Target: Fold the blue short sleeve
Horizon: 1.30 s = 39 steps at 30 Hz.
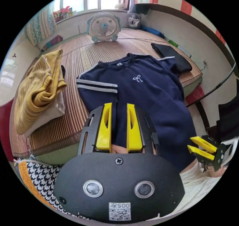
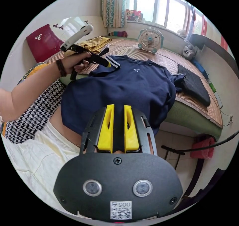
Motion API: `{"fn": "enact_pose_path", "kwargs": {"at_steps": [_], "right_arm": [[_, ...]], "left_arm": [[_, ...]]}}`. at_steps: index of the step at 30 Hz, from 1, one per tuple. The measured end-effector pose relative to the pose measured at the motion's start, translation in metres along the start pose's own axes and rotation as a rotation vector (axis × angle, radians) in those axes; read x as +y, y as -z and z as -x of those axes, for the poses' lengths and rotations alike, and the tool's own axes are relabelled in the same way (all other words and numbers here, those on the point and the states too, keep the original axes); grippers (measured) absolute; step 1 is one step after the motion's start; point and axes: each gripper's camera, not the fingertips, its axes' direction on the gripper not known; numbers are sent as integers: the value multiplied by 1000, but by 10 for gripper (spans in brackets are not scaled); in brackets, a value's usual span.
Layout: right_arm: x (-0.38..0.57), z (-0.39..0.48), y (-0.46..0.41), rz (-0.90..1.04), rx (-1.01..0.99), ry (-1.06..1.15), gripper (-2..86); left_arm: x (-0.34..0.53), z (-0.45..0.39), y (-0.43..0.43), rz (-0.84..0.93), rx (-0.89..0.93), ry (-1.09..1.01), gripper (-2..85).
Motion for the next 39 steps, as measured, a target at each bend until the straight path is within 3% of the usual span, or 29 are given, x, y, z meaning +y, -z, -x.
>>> {"fn": "enact_pose_path", "kwargs": {"at_steps": [6,10,17,23,28,39], "right_arm": [[-6,-7,-1,6,-13,15,67],[-10,-13,-2,1,-19,12,61],[-18,-26,-1,-5,-39,-4,61],[-25,-33,1,-4,-26,-5,60],[-32,-40,3,1,-29,-6,60],[-62,-51,6,26,-94,24,80]], "left_arm": [[-28,3,-36,83,-84,1,97],[-30,7,-36,49,-100,7,76],[-30,31,-25,26,-11,77,40],[-25,50,32,-155,-52,102,28],[5,119,102,-388,-18,368,19],[10,163,117,-407,15,455,18]]}}
